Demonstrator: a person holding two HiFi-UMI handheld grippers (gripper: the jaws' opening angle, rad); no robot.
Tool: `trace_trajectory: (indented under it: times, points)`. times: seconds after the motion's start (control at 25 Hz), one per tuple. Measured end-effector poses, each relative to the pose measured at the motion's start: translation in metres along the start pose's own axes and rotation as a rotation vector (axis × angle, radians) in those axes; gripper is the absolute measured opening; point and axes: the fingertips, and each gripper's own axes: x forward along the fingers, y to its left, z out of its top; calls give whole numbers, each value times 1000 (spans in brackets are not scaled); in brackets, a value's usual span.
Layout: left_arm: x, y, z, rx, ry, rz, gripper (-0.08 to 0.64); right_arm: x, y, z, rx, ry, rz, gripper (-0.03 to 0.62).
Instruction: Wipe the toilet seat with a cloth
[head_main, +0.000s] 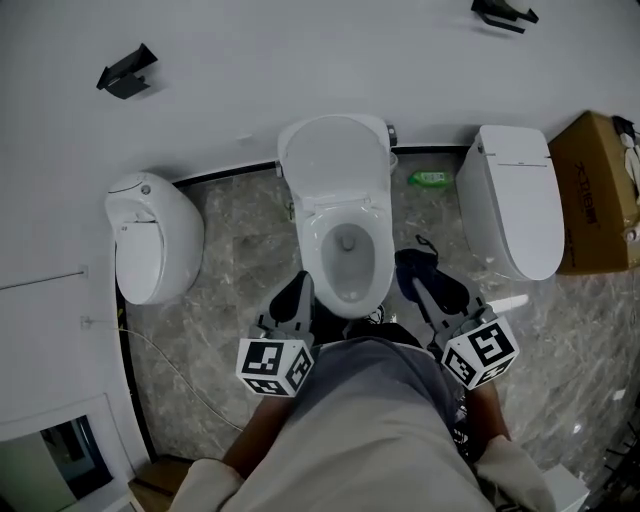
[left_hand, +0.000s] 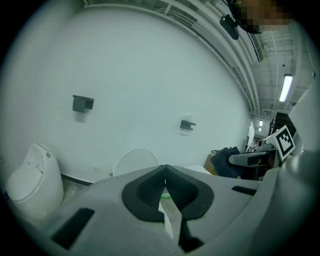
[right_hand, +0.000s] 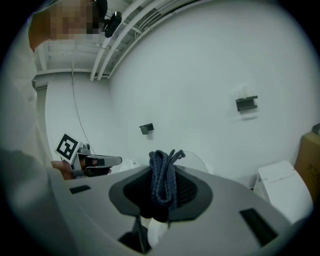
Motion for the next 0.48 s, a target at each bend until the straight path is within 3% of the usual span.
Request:
trace_trajectory:
  times: [0.28, 0.48]
  points:
    - [-11, -8, -6, -41, 24, -19, 9, -16, 3, 4, -57, 0, -37, 77]
    - [-8, -20, -7, -3, 43, -42, 9, -22, -4, 1, -36, -6, -58, 77]
